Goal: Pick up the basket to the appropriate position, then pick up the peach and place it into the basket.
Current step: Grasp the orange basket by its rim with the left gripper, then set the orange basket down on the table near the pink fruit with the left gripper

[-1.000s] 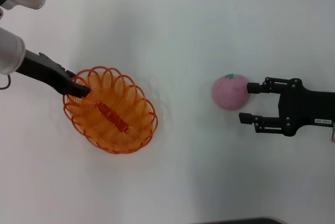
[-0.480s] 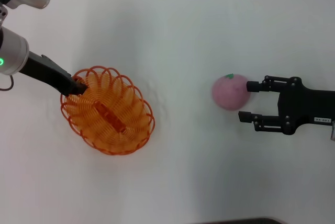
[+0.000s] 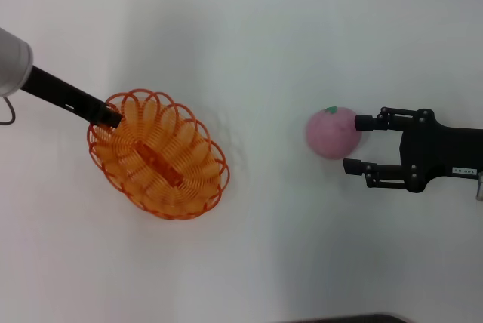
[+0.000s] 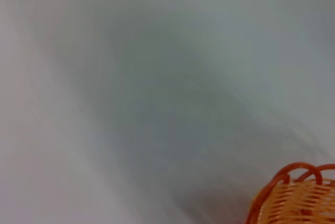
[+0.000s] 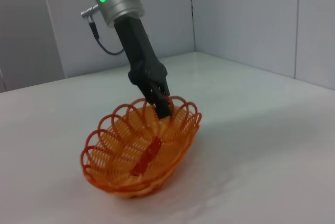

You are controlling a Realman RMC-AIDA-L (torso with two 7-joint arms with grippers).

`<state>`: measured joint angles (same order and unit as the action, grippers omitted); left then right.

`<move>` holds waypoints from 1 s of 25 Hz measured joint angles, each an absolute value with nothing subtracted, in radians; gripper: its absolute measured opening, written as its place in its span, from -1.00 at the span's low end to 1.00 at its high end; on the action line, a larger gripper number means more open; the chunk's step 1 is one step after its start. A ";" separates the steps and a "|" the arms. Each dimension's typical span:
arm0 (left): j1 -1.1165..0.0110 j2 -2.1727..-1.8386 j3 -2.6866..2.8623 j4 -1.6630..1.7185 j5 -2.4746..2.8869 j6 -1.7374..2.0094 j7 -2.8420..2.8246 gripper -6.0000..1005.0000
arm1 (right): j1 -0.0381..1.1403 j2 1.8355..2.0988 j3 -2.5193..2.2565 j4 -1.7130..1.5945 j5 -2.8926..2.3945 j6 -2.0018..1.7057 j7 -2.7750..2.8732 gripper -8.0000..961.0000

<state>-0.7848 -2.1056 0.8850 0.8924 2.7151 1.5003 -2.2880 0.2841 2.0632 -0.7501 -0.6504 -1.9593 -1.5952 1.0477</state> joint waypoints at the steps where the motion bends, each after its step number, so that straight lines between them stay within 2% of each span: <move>1: -0.789 -2.103 0.869 0.891 2.715 1.512 -2.302 -0.80 | 0.284 2.063 -0.750 -0.650 -1.959 -1.595 1.048 0.60; 11: -0.811 -2.085 0.673 0.851 2.712 1.634 -2.367 -0.84 | 0.285 2.063 -0.750 -0.650 -1.960 -1.594 1.048 0.60; 21: -0.747 -2.097 0.581 0.857 2.678 1.678 -2.417 -0.85 | 0.289 2.063 -0.750 -0.651 -1.960 -1.594 1.048 0.60; 25: -0.694 -2.117 0.570 0.886 2.614 1.664 -2.431 -0.85 | 0.290 2.063 -0.750 -0.650 -1.958 -1.594 1.048 0.60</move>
<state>-0.6944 -2.1170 0.5696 0.8863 2.6140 1.6642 -2.4307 0.2899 2.0632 -0.7501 -0.6505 -1.9581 -1.5937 1.0477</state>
